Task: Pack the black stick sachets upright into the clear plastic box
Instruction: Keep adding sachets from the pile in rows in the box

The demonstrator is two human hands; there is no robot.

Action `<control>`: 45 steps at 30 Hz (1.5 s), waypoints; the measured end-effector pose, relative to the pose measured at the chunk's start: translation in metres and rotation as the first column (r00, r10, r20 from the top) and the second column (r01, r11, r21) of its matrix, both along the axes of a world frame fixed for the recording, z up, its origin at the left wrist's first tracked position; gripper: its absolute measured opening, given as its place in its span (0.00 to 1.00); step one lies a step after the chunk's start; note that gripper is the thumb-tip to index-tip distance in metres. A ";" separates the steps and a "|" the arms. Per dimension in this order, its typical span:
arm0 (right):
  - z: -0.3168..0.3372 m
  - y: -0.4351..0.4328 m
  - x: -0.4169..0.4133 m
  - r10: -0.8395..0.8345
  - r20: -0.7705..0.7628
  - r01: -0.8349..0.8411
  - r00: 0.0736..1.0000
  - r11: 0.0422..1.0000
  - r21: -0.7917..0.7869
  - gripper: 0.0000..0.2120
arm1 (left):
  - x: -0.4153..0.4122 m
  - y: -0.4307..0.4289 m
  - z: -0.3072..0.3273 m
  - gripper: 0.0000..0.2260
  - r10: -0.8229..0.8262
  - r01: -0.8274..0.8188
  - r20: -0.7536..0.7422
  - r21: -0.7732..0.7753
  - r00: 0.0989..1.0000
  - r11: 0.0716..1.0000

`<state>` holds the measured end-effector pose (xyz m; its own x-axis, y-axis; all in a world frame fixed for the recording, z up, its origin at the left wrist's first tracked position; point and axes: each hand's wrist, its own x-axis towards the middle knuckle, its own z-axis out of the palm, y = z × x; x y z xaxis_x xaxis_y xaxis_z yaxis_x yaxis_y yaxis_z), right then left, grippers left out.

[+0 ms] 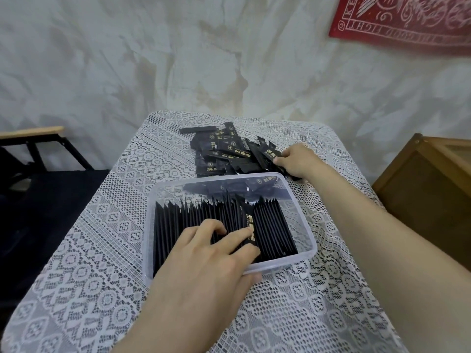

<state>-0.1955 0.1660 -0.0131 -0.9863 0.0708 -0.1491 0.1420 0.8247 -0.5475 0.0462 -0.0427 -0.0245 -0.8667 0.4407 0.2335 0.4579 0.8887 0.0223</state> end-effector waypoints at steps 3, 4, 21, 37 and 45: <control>0.004 -0.006 -0.001 -0.025 0.026 0.027 0.999 0.997 -0.070 0.17 | 0.000 0.000 0.000 0.17 -0.001 0.001 -0.006 0.004 1.000 1.000; 0.006 -0.007 0.000 -0.031 0.039 0.035 0.999 0.993 -0.115 0.18 | 0.001 0.000 0.000 0.17 0.000 0.000 -0.009 0.006 1.000 1.000; 0.051 0.010 0.074 -0.017 -0.164 -0.043 0.986 0.936 -0.350 0.06 | 0.001 0.000 -0.001 0.18 0.011 -0.011 -0.032 -0.003 0.999 1.000; 0.033 -0.066 0.187 0.233 -0.029 -0.208 0.972 0.914 0.348 0.15 | 0.005 0.003 0.006 0.13 0.037 -0.037 -0.014 0.008 0.999 0.999; 0.032 -0.054 0.192 0.248 -0.046 -0.223 0.968 0.928 0.299 0.15 | 0.005 0.003 0.004 0.13 0.026 -0.025 -0.039 0.033 0.999 0.999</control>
<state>-0.0037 0.1118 0.0188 -0.9876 -0.1371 -0.0759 -0.1107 0.9532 -0.2814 0.0510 -0.0402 -0.0203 -0.8675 0.4100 0.2816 0.4360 0.8993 0.0339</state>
